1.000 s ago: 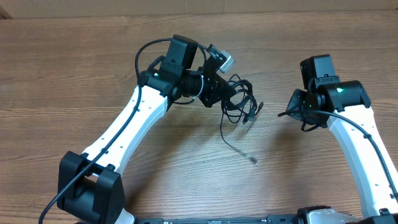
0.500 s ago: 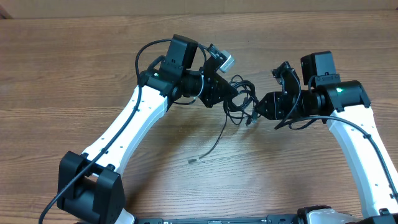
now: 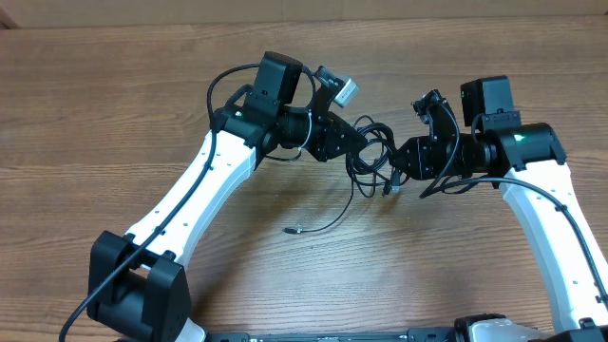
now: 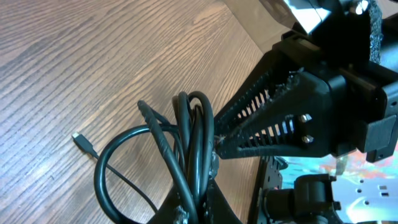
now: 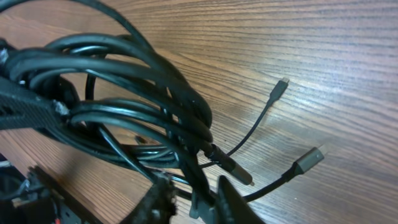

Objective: Untangle cables

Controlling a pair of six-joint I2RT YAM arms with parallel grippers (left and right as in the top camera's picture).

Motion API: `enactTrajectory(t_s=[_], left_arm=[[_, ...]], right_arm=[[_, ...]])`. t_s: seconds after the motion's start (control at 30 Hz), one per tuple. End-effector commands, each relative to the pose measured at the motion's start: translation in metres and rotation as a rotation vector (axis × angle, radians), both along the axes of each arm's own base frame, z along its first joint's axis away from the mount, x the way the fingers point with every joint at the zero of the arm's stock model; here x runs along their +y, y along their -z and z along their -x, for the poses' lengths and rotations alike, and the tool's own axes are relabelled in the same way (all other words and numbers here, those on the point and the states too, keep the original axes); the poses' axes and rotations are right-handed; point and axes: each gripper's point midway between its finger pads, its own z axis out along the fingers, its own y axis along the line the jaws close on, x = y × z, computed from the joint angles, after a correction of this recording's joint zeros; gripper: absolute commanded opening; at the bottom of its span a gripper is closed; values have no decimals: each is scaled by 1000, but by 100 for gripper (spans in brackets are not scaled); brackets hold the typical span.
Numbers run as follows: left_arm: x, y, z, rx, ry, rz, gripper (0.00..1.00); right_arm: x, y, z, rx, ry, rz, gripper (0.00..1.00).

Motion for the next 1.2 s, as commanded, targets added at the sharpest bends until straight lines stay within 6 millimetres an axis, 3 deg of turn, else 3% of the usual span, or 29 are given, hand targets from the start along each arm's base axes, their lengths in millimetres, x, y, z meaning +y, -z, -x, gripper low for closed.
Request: enactTrajectory(t_s=[0.0, 0.2, 0.43, 0.53, 0.63, 0.83, 1.0, 1.17], left_arm=[[-2, -28, 6, 1, 6, 55, 4], [-4, -31, 7, 6, 14, 72, 4], [-5, -33, 5, -5, 11, 79, 4], [-6, -33, 6, -5, 16, 79, 4], [-8, -33, 8, -4, 21, 79, 4], [-9, -34, 9, 15, 15, 82, 4], [-14, -49, 15, 21, 68, 156, 4], [-14, -47, 8, 4, 37, 139, 4]], right_arm=[[1, -2, 0, -8, -8, -7, 15], [-2, 0, 0, -5, -1, 9, 4], [-11, 8, 6, 30, 20, 67, 4], [-10, 7, 5, 25, 17, 59, 31], [-8, 5, 1, 5, 15, 50, 38], [-8, 2, -5, -22, 16, 47, 25], [-8, 3, -4, -17, 15, 47, 17], [-8, 3, -2, -11, 15, 49, 4]])
